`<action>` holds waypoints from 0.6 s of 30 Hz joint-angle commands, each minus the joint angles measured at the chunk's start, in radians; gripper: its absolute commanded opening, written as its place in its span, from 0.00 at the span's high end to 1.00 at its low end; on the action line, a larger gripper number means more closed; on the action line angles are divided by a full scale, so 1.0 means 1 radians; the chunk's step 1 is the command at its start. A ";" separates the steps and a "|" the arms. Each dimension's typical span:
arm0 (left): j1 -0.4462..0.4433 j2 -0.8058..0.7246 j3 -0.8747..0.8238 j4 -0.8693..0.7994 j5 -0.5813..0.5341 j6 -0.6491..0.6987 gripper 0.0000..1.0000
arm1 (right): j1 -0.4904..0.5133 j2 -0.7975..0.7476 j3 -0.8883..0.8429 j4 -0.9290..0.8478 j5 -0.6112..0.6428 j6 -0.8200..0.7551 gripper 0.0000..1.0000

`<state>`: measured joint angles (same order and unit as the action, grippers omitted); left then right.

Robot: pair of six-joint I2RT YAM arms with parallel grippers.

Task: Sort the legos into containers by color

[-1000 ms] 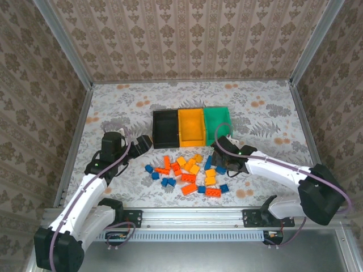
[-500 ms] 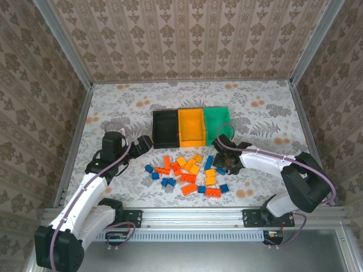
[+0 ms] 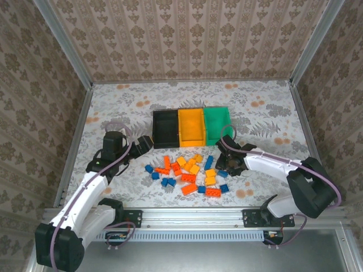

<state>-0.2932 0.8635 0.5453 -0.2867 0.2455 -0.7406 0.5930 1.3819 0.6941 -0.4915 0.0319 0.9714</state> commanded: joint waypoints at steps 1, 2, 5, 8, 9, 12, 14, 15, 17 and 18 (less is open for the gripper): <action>0.002 0.009 0.030 -0.021 -0.008 0.000 0.00 | -0.012 -0.073 0.035 -0.086 -0.023 -0.051 0.65; 0.003 0.011 0.030 -0.023 -0.009 -0.001 0.00 | -0.017 -0.092 0.054 -0.101 -0.019 -0.066 0.66; 0.002 0.012 0.031 -0.027 -0.015 -0.003 0.00 | -0.052 -0.132 0.124 -0.124 -0.007 -0.128 0.67; 0.002 0.014 0.037 -0.043 -0.025 -0.001 0.00 | -0.085 -0.118 0.221 -0.115 0.046 -0.213 0.67; 0.002 0.015 0.041 -0.057 -0.030 -0.001 0.00 | -0.100 -0.097 0.257 -0.099 0.058 -0.242 0.67; 0.002 0.018 0.042 -0.078 -0.032 -0.002 0.00 | -0.138 -0.002 0.362 -0.050 0.100 -0.313 0.66; 0.002 0.014 0.038 -0.084 -0.022 0.003 0.00 | -0.159 0.084 0.417 0.005 0.116 -0.341 0.66; 0.002 0.012 0.035 -0.084 -0.019 0.006 0.00 | -0.166 0.126 0.448 0.018 0.136 -0.351 0.66; 0.002 0.006 0.029 -0.090 -0.020 0.011 0.00 | -0.175 0.198 0.502 0.049 0.169 -0.372 0.66; 0.003 0.002 0.025 -0.091 -0.021 0.016 0.01 | -0.177 0.234 0.527 0.063 0.187 -0.380 0.66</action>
<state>-0.2932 0.8772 0.5568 -0.3470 0.2295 -0.7403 0.4259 1.5387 1.1679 -0.4725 0.1341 0.6613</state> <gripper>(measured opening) 0.995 0.430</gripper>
